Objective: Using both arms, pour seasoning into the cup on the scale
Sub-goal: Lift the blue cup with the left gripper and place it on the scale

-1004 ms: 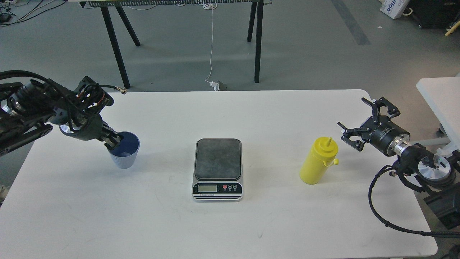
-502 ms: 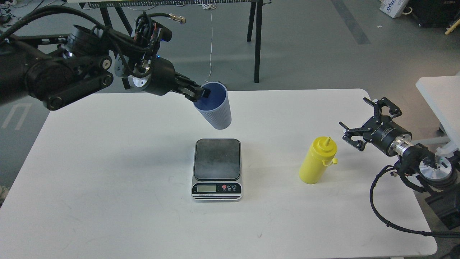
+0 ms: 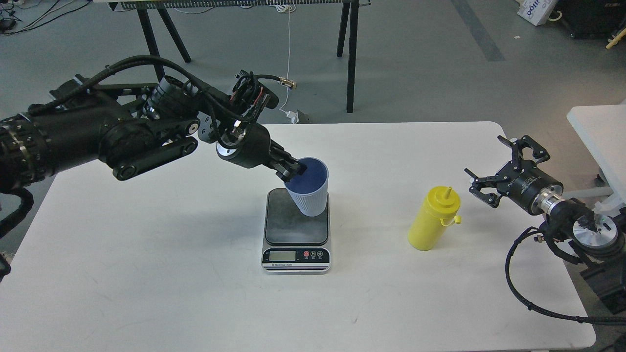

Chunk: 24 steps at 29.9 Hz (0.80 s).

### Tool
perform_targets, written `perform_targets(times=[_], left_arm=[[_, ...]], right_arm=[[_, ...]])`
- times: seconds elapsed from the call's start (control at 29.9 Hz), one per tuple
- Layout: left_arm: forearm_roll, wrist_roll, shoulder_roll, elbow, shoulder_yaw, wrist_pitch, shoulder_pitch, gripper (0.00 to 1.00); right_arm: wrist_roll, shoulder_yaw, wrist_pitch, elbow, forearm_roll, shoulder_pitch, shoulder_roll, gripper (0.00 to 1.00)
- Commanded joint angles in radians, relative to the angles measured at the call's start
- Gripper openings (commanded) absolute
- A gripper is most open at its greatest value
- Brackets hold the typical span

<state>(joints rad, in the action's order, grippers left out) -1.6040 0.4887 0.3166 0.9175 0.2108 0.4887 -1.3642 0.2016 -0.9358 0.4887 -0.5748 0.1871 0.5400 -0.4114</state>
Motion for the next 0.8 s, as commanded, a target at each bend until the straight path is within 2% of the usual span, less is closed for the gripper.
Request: perform_targets(times=[0.0,0.27,0.77], left_arm=[[-0.005,0.000,-0.008,-0.020,0.001,0.000,0.011,0.01],[-0.005,0.000,-0.056,-0.092,0.002,0.000,0.050,0.01],[-0.005,0.000,-0.059,-0.167,0.007,0.000,0.079,0.03]], right_arm=[[-0.005,0.000,0.000,0.000,0.000,0.000,0.000,1.00],[-0.005,0.000,0.000,0.001,0.000,-0.005,-0.001,1.00],[-0.007,0.000,0.000,0.001,0.000,-0.011,-0.001,1.00]])
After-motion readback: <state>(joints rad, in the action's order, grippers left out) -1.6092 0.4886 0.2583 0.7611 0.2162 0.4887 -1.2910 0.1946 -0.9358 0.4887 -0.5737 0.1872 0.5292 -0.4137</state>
